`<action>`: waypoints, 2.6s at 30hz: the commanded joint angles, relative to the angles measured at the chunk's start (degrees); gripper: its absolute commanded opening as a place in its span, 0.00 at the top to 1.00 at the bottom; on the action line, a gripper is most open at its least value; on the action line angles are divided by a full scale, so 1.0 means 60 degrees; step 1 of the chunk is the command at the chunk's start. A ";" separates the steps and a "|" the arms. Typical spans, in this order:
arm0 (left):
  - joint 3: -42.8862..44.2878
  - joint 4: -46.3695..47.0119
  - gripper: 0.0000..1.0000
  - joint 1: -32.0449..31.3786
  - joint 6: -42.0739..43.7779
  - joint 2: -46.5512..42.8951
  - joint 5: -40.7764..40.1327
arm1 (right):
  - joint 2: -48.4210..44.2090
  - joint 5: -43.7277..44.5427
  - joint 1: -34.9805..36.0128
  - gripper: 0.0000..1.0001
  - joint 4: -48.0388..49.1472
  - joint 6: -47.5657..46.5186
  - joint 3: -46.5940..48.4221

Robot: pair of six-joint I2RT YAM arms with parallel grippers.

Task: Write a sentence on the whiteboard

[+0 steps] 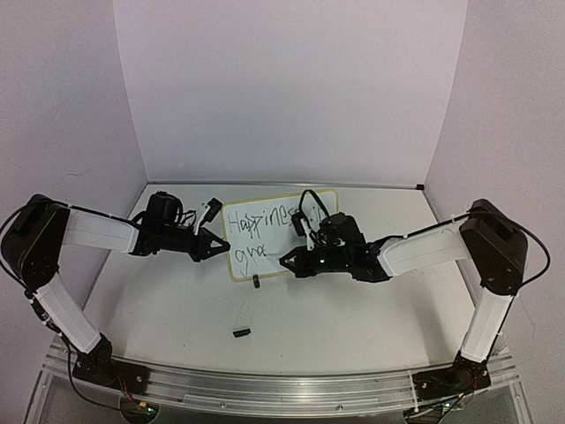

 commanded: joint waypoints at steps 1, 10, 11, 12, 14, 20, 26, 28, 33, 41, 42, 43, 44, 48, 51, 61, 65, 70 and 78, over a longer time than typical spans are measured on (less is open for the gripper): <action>0.0185 -0.0230 1.00 0.0059 0.0245 -0.0033 -0.0770 | -0.0270 0.0476 -0.0047 1.00 -0.0175 -0.0016 -0.0115; 0.0157 -0.0228 1.00 0.0049 0.0254 -0.0095 -0.0769 | -0.1089 0.0583 -0.0052 1.00 0.0071 -0.0047 -0.0379; 0.0156 -0.0227 1.00 0.0047 0.0251 -0.0103 -0.0781 | -0.1179 0.0551 -0.0053 1.00 0.0128 -0.0046 -0.0415; 0.0156 -0.0230 1.00 0.0046 0.0252 -0.0101 -0.0782 | -0.1275 0.0507 -0.0048 1.00 0.0163 -0.0046 -0.0436; 0.0160 -0.0225 1.00 0.0046 0.0242 -0.0090 -0.0765 | -0.1303 0.0395 -0.0051 1.00 0.0193 -0.0032 -0.0376; 0.0179 -0.0252 1.00 0.0045 0.0245 -0.0091 -0.0775 | -0.0849 0.0070 -0.0051 1.00 0.0237 -0.0017 -0.0060; 0.0214 -0.0297 1.00 0.0045 0.0252 -0.0063 -0.0779 | -0.0428 0.0028 -0.0049 1.00 0.0237 0.0009 0.0178; 0.0211 -0.0302 1.00 0.0046 0.0263 -0.0063 -0.0783 | -0.0347 0.0095 -0.0051 1.00 0.0237 0.0039 0.0210; 0.0227 -0.0300 1.00 0.0046 0.0263 -0.0043 -0.0776 | -0.0306 0.0463 -0.0057 1.00 0.0227 0.0094 0.0216; 0.0229 -0.0304 1.00 0.0039 0.0263 -0.0040 -0.0781 | -0.0526 0.1144 -0.0080 1.00 0.0055 0.0187 0.0002; 0.0229 -0.0304 1.00 0.0044 0.0262 -0.0046 -0.0774 | -0.0584 0.1216 -0.0084 1.00 0.0031 0.0188 -0.0035; 0.0229 -0.0304 1.00 0.0046 0.0260 -0.0042 -0.0775 | -0.0656 0.1255 -0.0087 1.00 -0.0001 0.0188 -0.0089; 0.0226 -0.0304 1.00 0.0046 0.0260 -0.0046 -0.0775 | -0.0713 0.1296 -0.0094 1.00 -0.0019 0.0185 -0.0131; 0.0215 -0.0293 1.00 0.0044 0.0261 -0.0046 -0.0784 | -0.0950 0.1497 -0.0086 1.00 -0.0090 0.0199 -0.0316; 0.0214 -0.0289 1.00 0.0046 0.0264 -0.0051 -0.0781 | -0.1087 0.1579 -0.0085 1.00 -0.0112 0.0197 -0.0409; 0.0213 -0.0285 1.00 0.0046 0.0265 -0.0044 -0.0782 | -0.1315 0.0641 -0.0087 1.00 -0.0033 -0.0141 -0.0305; 0.0214 -0.0288 1.00 0.0046 0.0259 -0.0044 -0.0778 | -0.1376 0.0385 -0.0084 1.00 0.0018 -0.0201 -0.0159; 0.0227 -0.0318 1.00 0.0045 0.0262 -0.0047 -0.0788 | -0.1066 0.0499 -0.0100 1.00 0.0018 -0.0221 0.0100; 0.0229 -0.0333 1.00 0.0046 0.0261 -0.0027 -0.0791 | -0.0625 0.0661 -0.0180 1.00 0.0013 -0.0293 0.0401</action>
